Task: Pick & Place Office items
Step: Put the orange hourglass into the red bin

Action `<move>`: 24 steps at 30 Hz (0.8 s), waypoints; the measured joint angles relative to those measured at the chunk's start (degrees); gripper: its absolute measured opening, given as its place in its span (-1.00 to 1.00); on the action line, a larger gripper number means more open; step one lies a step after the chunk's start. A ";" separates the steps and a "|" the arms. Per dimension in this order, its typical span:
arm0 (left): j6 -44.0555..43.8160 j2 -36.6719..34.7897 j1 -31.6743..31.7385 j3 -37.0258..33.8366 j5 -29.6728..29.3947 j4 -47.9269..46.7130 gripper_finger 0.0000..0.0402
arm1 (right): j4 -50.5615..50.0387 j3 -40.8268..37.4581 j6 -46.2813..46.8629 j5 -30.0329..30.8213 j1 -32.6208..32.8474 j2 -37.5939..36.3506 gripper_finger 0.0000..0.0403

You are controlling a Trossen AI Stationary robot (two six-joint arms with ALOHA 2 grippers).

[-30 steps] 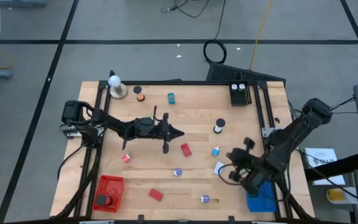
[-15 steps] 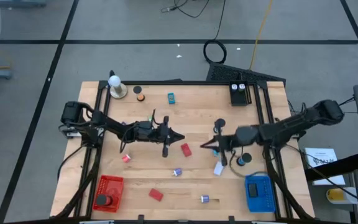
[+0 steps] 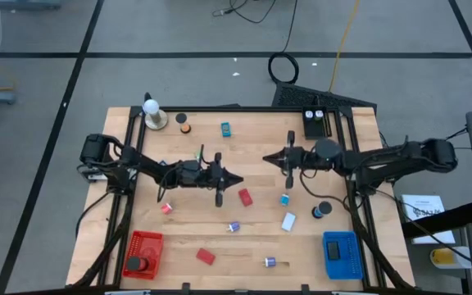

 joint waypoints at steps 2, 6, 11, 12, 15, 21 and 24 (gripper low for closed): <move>-0.02 -0.16 0.50 0.00 0.00 0.38 -0.87 | -1.03 0.00 0.58 0.03 -0.44 -0.90 -0.99; -2.50 -2.44 1.15 0.00 -1.71 -1.60 -0.87 | -4.32 0.00 -1.28 0.06 -0.66 -4.53 -1.00; -2.69 -9.64 0.12 0.02 -5.92 -14.58 -0.87 | -11.17 0.00 -1.97 6.10 -0.66 -10.52 -1.00; -2.55 -10.94 -0.24 0.02 -7.55 -17.24 -0.87 | -12.82 0.02 -1.70 7.22 -0.68 -11.39 -1.00; -3.63 -14.11 -1.43 0.02 -12.37 -24.42 -0.87 | -17.72 0.00 0.39 8.90 -0.69 -13.24 -1.00; -8.35 -19.29 -5.76 0.02 -15.25 -34.81 -0.87 | -23.35 0.00 3.22 9.00 -0.62 -13.39 -1.00; -14.94 -22.51 -6.10 0.02 -21.78 -38.99 -0.87 | -22.79 -0.52 3.33 8.93 -0.58 -12.67 -1.00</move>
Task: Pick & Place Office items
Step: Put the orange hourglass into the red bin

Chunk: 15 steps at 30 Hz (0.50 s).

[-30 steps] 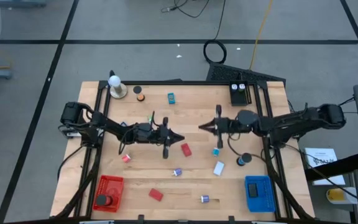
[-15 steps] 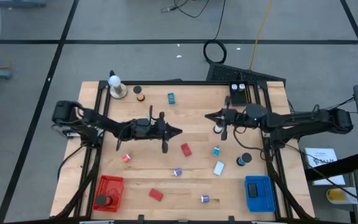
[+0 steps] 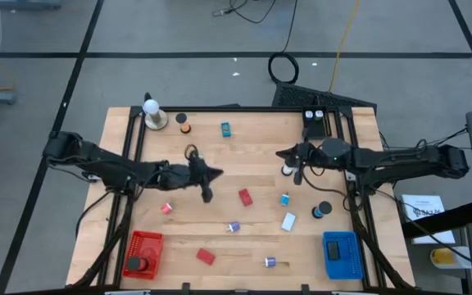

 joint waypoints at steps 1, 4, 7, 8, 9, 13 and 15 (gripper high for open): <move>-3.27 -1.27 1.00 0.00 -1.24 -2.04 -0.87 | 0.70 -0.50 0.08 -0.05 0.00 0.14 -0.99; -10.08 -5.40 4.77 0.00 -0.86 -9.92 -0.87 | 2.60 -1.96 0.08 -0.07 0.00 0.44 -1.00; -10.87 -9.11 8.93 0.06 1.61 -16.42 -0.87 | 2.89 -2.37 -1.19 -0.07 0.00 0.42 -1.00; -10.47 -10.24 10.60 0.66 2.82 -19.40 -0.87 | 3.03 -2.37 -1.82 -0.07 0.00 0.42 -1.00; -10.27 -11.24 12.46 1.93 4.10 -22.63 -0.87 | 3.42 -2.37 -2.26 -0.07 0.00 0.42 -0.99; -9.61 -13.31 22.82 9.97 8.44 -39.55 -0.87 | 5.54 -2.37 -2.59 -0.07 0.00 0.42 -1.00; -9.36 -13.01 28.68 13.61 10.27 -47.98 -0.87 | 5.67 -2.37 -1.57 0.07 0.00 0.42 -1.00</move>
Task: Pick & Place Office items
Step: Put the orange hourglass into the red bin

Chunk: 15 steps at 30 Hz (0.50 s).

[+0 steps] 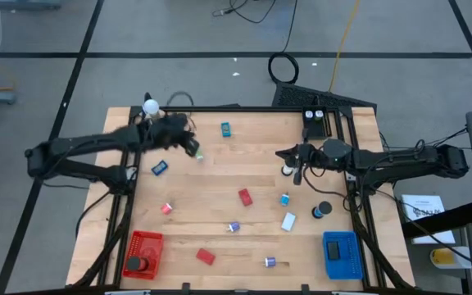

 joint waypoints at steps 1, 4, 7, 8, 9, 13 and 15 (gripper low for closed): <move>0.80 0.52 2.68 1.36 0.99 -2.97 -0.87 | -0.01 0.00 0.96 0.35 -0.06 0.12 -1.00; 5.17 2.63 9.57 4.09 5.97 -5.73 -0.85 | 0.51 0.00 2.16 3.00 -0.74 1.19 -1.00; 8.85 4.44 15.81 6.00 10.75 -7.82 -0.74 | 3.25 0.00 1.64 2.74 -2.43 3.22 -1.00; 9.74 5.28 17.68 6.61 11.95 -7.67 -0.67 | 4.25 0.00 1.10 2.72 -2.91 3.86 -1.00; 10.32 6.24 19.22 7.17 13.07 -8.39 -0.60 | 5.96 0.00 0.35 2.70 -3.45 4.64 -1.00; 12.96 10.80 23.41 10.04 15.05 -13.53 -0.25 | 12.01 0.29 -2.78 2.31 -5.81 6.37 -1.00; 14.11 12.98 24.37 11.77 13.66 -14.78 -0.07 | 12.81 1.43 -4.01 0.52 -7.23 6.55 -1.00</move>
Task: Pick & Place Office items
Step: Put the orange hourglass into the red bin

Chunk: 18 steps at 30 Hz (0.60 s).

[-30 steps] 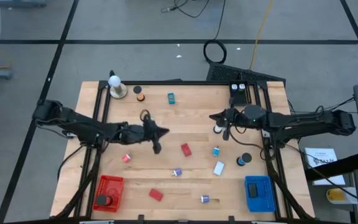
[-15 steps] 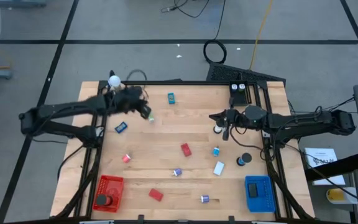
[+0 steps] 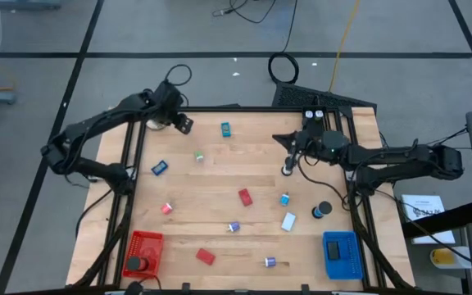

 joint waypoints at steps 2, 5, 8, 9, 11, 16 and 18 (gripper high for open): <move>0.17 1.98 0.62 1.71 -0.99 -1.81 0.11 | -0.01 1.72 -0.85 -0.97 -1.38 -0.04 -1.00; 0.71 4.14 0.30 3.85 -1.48 -2.75 0.34 | 0.17 3.83 -1.33 -0.89 -2.76 -0.08 -1.00; 1.20 6.11 0.27 4.01 -1.74 -2.98 0.52 | -0.64 4.04 -1.46 -0.90 -3.32 -0.06 -1.00; 1.18 6.93 0.29 3.98 -2.37 -3.05 0.56 | -1.35 4.04 -1.65 -0.91 -3.33 -0.06 -1.00; 1.08 8.48 0.31 3.98 -4.74 -3.03 0.63 | -2.70 4.04 -2.33 -0.92 -3.29 -0.06 -1.00; 2.53 11.26 0.31 3.96 -10.38 -2.53 0.67 | -4.42 4.04 -2.86 -0.91 -2.34 -0.06 -1.00; 2.99 11.93 0.44 3.94 -10.96 -1.10 0.67 | -4.44 4.04 -2.89 -0.89 -1.64 -0.06 -1.00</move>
